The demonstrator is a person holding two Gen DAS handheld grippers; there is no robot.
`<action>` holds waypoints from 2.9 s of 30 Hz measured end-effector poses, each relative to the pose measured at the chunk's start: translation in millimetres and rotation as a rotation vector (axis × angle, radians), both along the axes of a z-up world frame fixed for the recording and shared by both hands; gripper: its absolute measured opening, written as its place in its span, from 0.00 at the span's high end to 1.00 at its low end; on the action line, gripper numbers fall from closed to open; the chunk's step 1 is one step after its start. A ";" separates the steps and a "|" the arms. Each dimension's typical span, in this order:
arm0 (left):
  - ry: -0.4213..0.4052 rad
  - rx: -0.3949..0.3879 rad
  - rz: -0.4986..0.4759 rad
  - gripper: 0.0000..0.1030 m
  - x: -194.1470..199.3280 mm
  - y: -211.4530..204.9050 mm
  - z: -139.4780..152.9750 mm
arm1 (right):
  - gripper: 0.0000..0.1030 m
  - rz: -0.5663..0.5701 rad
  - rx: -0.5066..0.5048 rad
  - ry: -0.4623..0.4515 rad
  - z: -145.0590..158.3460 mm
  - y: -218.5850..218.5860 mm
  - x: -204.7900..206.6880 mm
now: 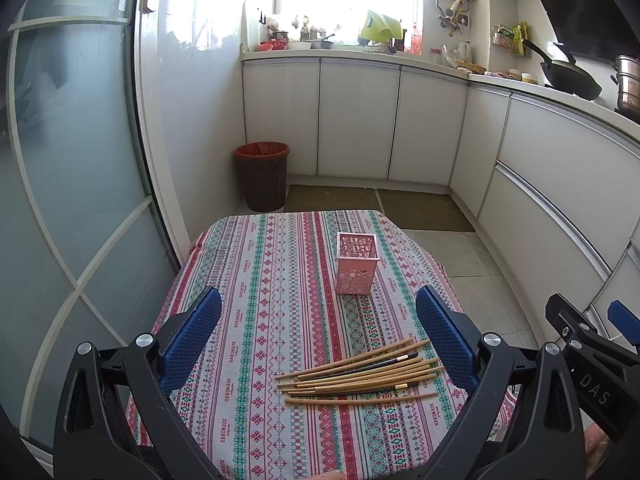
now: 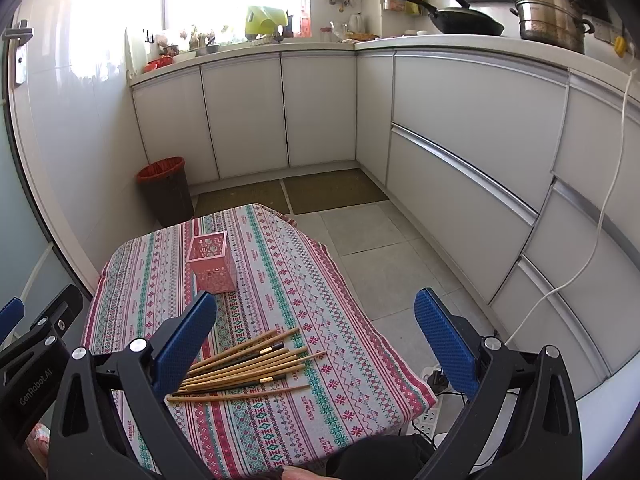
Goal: Organize utensils
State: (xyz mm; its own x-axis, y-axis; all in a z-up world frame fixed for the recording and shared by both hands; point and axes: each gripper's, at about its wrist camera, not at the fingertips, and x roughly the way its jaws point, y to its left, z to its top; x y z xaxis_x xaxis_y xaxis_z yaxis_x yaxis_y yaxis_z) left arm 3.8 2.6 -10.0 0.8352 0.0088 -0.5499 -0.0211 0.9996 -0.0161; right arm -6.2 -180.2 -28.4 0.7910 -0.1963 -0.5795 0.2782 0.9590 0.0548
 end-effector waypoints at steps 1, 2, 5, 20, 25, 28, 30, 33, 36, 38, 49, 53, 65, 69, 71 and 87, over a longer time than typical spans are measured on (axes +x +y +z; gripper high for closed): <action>0.001 0.001 -0.001 0.09 0.0 -0.1 -0.2 | 0.06 0.000 0.001 0.001 -0.1 0.1 0.0; 0.002 0.001 0.000 0.09 0.3 -0.1 -0.7 | 0.06 0.000 0.001 0.001 -0.1 -0.1 0.3; 0.006 0.000 -0.001 0.09 0.4 0.3 -2.1 | 0.06 0.000 0.001 0.004 -1.1 0.3 0.7; 0.312 0.053 -0.187 0.07 92.3 -24.9 -40.2 | 0.06 -0.047 0.366 0.090 -31.7 -68.3 20.0; 0.630 0.169 -0.305 0.07 153.9 -72.1 -110.3 | 0.06 -0.047 0.659 0.226 -104.3 -116.7 44.3; 0.734 0.169 -0.369 0.07 176.6 -95.4 -154.1 | 0.06 -0.076 0.732 0.292 -148.1 -129.4 58.5; 0.778 0.170 -0.408 0.07 187.8 -108.3 -175.7 | 0.06 -0.091 0.741 0.330 -170.1 -135.2 65.5; 0.803 0.281 -0.387 0.09 205.6 -123.1 -201.0 | 0.06 -0.081 0.751 0.390 -201.8 -140.7 76.1; 0.857 0.302 -0.405 0.14 217.2 -127.1 -215.8 | 0.06 -0.075 0.787 0.442 -218.3 -146.0 84.5; 0.885 0.295 -0.411 0.19 223.5 -126.5 -222.1 | 0.06 -0.075 0.821 0.438 -222.4 -151.5 88.0; 0.963 0.277 -0.450 0.44 246.9 -120.3 -253.8 | 0.06 -0.103 0.890 0.471 -234.7 -152.0 96.7; 0.958 0.282 -0.490 0.45 251.5 -118.6 -272.6 | 0.06 -0.123 0.873 0.482 -235.2 -149.4 99.8; 0.741 0.301 -0.560 0.94 226.4 -73.8 -248.9 | 0.12 -0.174 0.824 0.515 -231.9 -125.2 133.2; 0.629 0.227 -0.533 0.94 213.1 -27.5 -207.5 | 0.24 -0.141 0.763 0.518 -221.1 -105.3 169.0; 0.572 0.193 -0.511 0.94 204.8 -7.0 -186.2 | 0.32 -0.135 0.708 0.547 -220.4 -92.5 187.7; 0.343 0.045 -0.341 0.94 159.5 56.4 -111.5 | 0.53 -0.192 0.516 0.720 -255.7 -6.2 270.4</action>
State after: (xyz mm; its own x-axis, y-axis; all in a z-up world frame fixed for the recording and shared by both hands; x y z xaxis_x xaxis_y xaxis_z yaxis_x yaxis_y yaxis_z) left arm 163.3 59.0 -121.5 0.5653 -0.2033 -0.7994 0.3110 0.9502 -0.0217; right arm 264.1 -186.3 -284.1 0.1839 0.1335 -0.9738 0.5638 0.7972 0.2158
